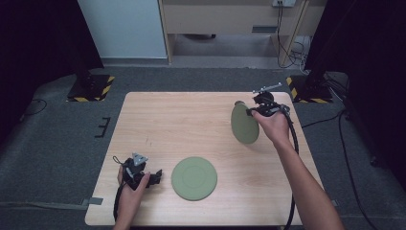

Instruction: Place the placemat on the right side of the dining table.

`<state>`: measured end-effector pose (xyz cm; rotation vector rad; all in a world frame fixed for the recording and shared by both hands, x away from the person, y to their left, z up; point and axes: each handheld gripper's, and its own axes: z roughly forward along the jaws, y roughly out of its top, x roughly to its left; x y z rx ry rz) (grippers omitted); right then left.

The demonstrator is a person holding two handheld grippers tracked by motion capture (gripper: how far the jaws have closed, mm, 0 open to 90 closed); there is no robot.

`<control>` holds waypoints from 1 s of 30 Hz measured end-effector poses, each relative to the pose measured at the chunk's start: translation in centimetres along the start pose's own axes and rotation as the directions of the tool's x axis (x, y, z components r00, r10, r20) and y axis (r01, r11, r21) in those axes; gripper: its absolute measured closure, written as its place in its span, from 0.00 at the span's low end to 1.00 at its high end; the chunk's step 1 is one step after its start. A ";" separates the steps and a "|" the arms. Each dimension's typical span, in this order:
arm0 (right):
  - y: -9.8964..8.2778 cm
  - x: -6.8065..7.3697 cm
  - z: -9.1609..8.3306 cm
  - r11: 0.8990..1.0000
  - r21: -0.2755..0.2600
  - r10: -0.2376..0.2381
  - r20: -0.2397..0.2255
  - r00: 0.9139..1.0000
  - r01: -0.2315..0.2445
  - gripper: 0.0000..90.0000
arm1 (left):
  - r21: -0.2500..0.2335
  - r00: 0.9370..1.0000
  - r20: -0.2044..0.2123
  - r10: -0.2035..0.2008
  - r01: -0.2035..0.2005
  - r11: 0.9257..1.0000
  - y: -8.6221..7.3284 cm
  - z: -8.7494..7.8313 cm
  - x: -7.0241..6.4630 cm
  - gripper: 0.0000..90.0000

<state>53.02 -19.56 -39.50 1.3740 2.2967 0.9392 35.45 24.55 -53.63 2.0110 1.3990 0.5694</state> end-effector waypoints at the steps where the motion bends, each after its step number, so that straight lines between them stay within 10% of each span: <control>1: -0.1 -0.3 0.0 1.000 -0.003 0.003 -0.001 1.000 -0.003 0.95 | 0.000 1.000 0.000 0.000 0.000 1.000 0.0 0.0 0.0 0.00; 30: -2.6 -5.0 1.0 0.999 -0.004 0.046 0.000 0.999 -0.046 0.95 | 0.000 1.000 0.001 0.001 -0.001 1.000 0.0 0.0 0.0 0.00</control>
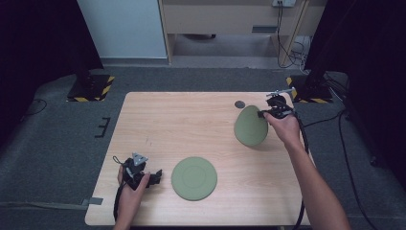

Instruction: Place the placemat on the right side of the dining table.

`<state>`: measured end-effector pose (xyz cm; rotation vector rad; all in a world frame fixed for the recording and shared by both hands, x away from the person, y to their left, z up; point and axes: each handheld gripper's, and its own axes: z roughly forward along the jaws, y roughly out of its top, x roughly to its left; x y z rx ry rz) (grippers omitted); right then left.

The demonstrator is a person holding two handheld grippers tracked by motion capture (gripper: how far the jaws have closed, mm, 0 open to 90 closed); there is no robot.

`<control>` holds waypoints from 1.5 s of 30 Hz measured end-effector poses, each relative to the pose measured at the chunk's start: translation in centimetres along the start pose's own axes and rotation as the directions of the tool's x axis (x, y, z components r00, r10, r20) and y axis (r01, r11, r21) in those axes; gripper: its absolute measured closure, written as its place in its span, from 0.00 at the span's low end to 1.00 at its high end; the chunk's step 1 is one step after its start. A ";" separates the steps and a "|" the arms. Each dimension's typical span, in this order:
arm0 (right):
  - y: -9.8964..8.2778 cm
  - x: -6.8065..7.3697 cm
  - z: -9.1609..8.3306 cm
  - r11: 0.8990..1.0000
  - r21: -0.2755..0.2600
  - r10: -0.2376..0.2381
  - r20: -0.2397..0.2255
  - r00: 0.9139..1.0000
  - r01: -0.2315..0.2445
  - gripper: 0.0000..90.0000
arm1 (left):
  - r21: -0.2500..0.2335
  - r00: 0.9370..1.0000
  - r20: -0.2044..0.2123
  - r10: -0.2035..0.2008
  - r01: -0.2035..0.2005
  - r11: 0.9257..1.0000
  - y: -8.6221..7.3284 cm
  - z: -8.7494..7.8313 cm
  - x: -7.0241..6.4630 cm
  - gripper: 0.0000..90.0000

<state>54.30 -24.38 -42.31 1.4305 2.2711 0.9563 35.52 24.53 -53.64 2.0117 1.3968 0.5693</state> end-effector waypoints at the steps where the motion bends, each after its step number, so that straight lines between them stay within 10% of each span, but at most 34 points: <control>1: 0.0 0.0 0.0 1.000 0.000 0.000 0.000 1.000 0.000 0.95 | 0.000 1.000 0.000 0.000 0.000 1.000 0.0 0.0 0.0 0.00; 45: -5.5 -6.7 2.9 0.980 0.000 0.196 -0.067 0.978 -0.197 0.94 | 0.000 1.000 0.001 0.000 0.000 1.000 0.1 0.1 0.0 0.00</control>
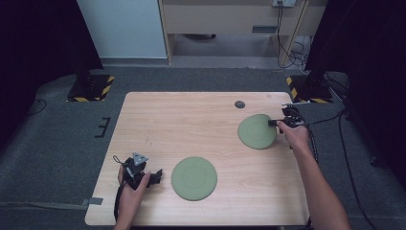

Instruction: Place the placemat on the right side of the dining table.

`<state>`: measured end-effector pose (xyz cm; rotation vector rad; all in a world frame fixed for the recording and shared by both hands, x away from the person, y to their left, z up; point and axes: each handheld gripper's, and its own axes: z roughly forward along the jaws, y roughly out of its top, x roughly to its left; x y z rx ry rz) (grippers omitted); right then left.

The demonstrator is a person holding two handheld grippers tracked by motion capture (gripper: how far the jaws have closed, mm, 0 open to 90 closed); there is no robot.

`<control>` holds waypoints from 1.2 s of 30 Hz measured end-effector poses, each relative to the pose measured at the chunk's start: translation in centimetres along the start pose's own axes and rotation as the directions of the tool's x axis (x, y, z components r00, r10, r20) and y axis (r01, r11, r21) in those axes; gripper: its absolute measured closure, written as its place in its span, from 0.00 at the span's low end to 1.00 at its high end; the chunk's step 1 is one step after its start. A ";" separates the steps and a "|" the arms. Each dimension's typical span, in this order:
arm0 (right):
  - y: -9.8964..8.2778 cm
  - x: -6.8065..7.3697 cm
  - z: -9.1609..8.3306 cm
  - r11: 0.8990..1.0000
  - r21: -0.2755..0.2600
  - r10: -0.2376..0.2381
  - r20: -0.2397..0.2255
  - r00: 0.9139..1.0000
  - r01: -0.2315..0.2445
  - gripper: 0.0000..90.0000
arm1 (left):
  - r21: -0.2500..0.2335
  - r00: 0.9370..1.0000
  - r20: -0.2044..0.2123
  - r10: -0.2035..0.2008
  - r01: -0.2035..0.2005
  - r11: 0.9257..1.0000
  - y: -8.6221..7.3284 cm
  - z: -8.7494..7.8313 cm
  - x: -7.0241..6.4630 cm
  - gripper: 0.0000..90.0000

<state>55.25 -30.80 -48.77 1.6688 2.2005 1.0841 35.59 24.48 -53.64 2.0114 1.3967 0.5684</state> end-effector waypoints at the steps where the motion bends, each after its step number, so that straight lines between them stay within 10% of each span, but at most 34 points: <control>1: -0.1 -0.1 0.0 1.000 0.001 0.008 -0.001 1.000 -0.008 0.94 | 0.000 1.000 0.000 0.000 0.000 1.000 0.0 0.0 0.0 0.00; 36: -2.0 -2.2 -0.5 0.999 0.010 0.034 0.016 0.999 -0.034 0.89 | 0.000 1.000 0.000 0.000 0.000 1.000 0.0 0.0 0.0 0.00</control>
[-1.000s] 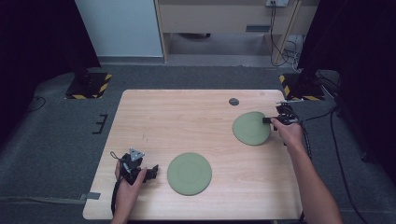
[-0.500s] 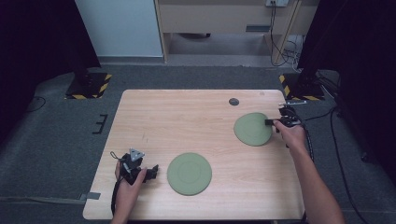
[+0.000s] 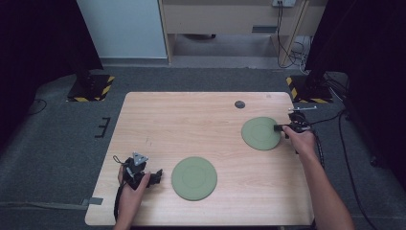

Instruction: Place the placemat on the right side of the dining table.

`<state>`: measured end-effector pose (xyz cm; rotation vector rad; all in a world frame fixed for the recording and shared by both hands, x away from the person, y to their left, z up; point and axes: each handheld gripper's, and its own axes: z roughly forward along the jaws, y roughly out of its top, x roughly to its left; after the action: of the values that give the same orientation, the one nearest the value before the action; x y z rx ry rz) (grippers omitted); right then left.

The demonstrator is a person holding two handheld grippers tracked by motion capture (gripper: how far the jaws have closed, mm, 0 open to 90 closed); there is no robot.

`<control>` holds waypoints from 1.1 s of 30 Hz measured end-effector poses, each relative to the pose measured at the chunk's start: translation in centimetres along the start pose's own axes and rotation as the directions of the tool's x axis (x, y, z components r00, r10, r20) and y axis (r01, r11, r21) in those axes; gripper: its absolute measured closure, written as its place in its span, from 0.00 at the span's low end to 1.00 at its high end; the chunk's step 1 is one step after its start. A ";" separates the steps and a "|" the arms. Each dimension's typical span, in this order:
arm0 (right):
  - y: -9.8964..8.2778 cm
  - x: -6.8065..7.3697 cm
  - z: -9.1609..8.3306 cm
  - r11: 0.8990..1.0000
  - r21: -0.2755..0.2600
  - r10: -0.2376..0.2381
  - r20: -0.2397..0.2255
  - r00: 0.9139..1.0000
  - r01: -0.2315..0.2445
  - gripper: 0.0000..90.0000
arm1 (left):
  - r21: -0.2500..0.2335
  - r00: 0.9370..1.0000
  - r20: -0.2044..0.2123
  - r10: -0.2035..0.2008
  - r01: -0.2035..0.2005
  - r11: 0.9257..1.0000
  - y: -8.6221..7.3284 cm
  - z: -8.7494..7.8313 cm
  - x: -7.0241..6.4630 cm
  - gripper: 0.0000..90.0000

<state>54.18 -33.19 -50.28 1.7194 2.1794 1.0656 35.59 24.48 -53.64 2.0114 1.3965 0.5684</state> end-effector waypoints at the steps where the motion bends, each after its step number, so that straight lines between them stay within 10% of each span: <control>1: 0.0 0.0 0.0 1.000 -0.001 -0.002 0.002 1.000 0.002 0.89 | 0.000 1.000 0.000 0.000 0.000 1.000 0.0 0.0 0.0 0.00; 33: -0.7 -0.8 0.7 1.000 0.001 -0.004 0.067 0.998 0.004 0.74 | 0.000 1.000 0.002 0.001 -0.001 1.000 0.0 0.0 0.0 0.00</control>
<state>54.32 -33.71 -51.45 1.7248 2.1422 0.9916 35.62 24.46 -53.64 2.0127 1.3942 0.5669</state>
